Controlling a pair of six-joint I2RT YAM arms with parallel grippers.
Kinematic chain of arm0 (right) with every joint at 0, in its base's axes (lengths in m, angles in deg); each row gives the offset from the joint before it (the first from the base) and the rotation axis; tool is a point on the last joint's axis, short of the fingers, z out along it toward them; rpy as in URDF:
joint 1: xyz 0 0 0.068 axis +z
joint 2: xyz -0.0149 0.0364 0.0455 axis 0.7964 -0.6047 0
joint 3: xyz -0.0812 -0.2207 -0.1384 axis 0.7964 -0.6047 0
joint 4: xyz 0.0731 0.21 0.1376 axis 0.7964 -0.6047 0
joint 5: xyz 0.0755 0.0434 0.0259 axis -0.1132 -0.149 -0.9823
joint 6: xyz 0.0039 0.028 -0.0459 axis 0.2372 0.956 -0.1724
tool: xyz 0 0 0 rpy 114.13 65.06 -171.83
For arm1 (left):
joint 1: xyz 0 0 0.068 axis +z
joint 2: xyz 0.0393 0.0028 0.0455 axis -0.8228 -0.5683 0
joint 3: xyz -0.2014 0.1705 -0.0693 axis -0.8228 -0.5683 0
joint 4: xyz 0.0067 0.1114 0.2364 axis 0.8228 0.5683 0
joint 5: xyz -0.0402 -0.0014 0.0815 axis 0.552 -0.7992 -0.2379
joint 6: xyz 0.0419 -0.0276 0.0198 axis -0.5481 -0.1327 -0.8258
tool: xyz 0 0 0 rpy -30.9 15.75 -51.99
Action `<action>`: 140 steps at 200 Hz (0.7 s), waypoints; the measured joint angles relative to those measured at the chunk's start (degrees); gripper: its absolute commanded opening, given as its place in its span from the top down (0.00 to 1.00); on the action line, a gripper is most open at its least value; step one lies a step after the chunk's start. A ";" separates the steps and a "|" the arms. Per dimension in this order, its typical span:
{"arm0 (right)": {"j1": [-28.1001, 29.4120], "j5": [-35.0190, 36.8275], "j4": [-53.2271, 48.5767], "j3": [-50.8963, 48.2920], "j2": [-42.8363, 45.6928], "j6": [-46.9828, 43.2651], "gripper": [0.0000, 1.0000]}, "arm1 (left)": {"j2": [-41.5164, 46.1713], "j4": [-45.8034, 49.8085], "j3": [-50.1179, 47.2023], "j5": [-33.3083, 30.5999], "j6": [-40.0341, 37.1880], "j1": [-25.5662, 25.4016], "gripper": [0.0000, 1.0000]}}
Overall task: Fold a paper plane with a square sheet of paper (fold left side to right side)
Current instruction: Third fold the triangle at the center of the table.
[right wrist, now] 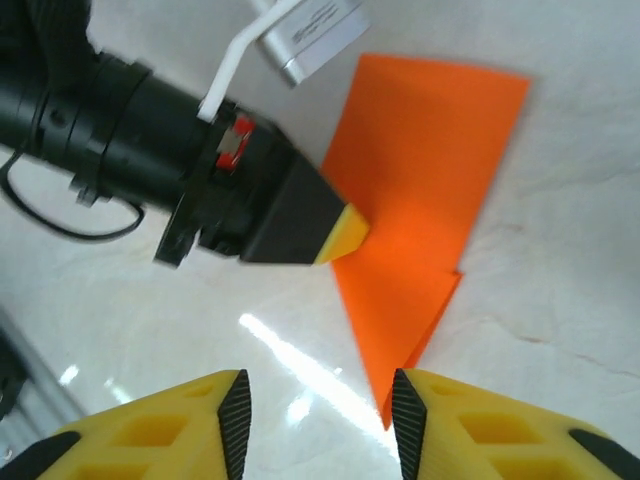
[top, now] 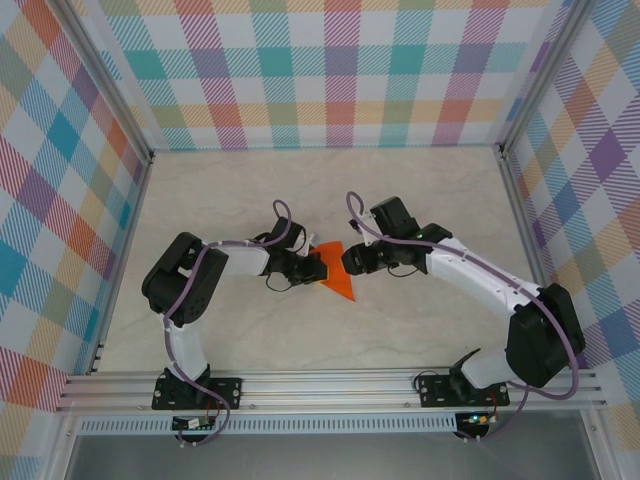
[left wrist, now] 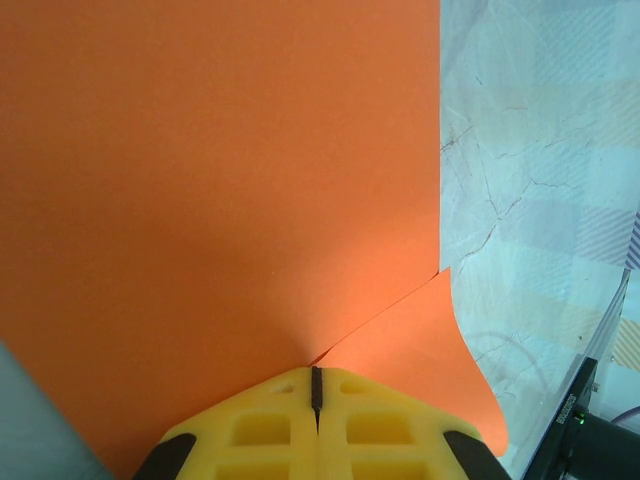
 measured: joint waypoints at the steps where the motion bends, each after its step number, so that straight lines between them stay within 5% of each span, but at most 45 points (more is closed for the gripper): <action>1: 0.00 -0.17 0.02 -0.07 0.00 0.07 0.67 | 0.00 0.00 0.00 0.00 0.00 0.00 0.99; 51: -0.04 -10.49 5.22 -2.89 -4.39 6.78 0.98 | 0.02 0.02 0.00 -0.04 0.00 0.00 0.99; 140: -0.04 -14.19 9.46 -1.44 -15.37 11.45 1.00 | 0.24 0.28 0.02 -0.66 -0.04 -0.13 1.00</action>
